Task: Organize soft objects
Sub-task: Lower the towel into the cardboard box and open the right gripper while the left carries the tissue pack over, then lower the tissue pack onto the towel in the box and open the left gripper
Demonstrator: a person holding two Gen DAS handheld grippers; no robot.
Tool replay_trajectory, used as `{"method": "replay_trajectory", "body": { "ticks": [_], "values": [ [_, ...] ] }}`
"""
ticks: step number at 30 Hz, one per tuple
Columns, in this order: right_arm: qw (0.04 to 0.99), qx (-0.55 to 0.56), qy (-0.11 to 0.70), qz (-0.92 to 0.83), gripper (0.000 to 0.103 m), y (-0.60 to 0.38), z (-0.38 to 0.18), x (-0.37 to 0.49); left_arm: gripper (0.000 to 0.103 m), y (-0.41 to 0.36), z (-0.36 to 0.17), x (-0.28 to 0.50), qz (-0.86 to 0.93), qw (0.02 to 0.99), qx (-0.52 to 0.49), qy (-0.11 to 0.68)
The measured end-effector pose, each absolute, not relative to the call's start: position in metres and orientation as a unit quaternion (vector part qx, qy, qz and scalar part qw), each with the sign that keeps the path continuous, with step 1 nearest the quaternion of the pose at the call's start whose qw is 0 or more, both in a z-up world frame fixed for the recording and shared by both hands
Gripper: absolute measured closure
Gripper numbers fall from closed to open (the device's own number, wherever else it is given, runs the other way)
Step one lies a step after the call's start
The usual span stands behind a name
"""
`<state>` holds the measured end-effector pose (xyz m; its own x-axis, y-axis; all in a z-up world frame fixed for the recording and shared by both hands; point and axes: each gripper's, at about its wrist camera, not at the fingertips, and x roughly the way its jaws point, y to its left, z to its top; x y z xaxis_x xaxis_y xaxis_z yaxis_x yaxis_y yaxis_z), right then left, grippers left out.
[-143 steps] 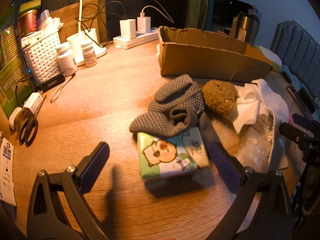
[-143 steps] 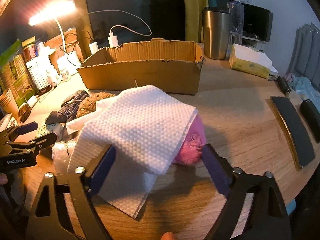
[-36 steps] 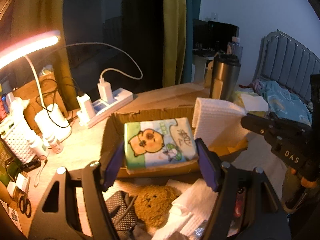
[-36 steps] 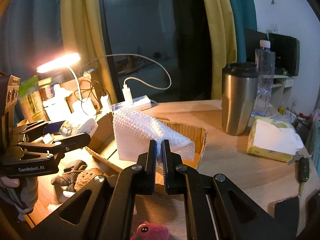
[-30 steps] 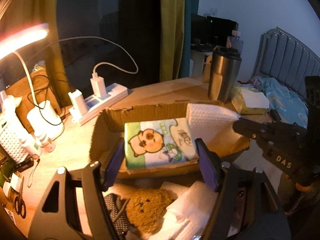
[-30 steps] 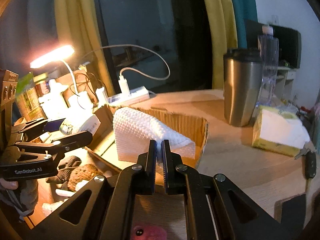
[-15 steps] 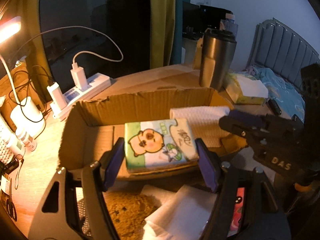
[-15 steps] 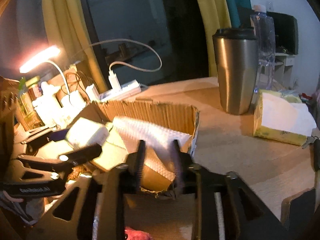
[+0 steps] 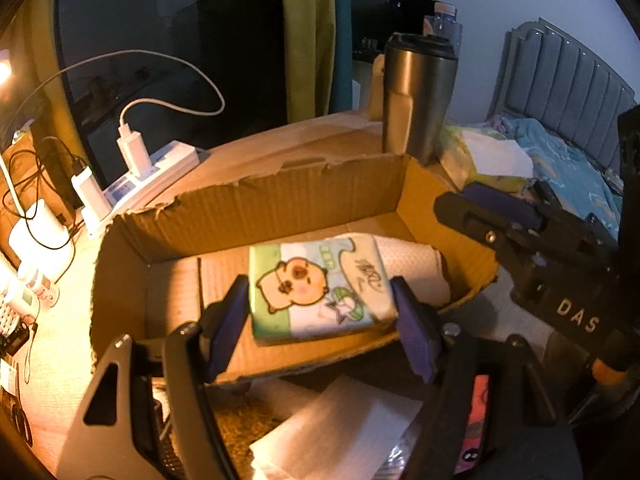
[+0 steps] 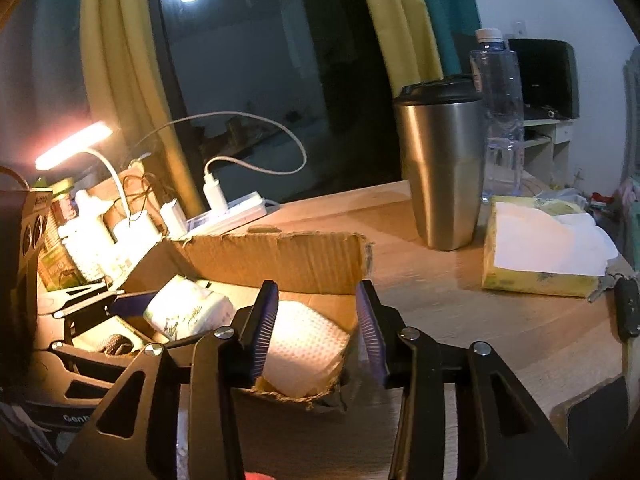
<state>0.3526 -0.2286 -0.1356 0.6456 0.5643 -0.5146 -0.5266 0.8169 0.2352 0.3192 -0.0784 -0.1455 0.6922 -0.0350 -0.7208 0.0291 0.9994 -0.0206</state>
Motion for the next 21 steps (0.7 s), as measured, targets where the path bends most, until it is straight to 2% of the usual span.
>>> {"method": "replay_trajectory", "body": {
  "ticks": [5,17,21],
  "values": [
    [0.911,0.057,0.289,0.290,0.051,-0.241,-0.134,0.354,0.033,-0.084,-0.147,0.323,-0.024,0.918,-0.008,0.397],
    [0.918,0.083,0.290,0.258,0.050,-0.258,-0.135,0.360,0.032,-0.100,-0.148,0.335,-0.050,0.910,-0.031,0.411],
    [0.918,0.086,0.291,0.257,0.050,-0.260,-0.136,0.361,0.026,-0.100,-0.148,0.336,-0.046,0.910,-0.032,0.412]
  ]
}}
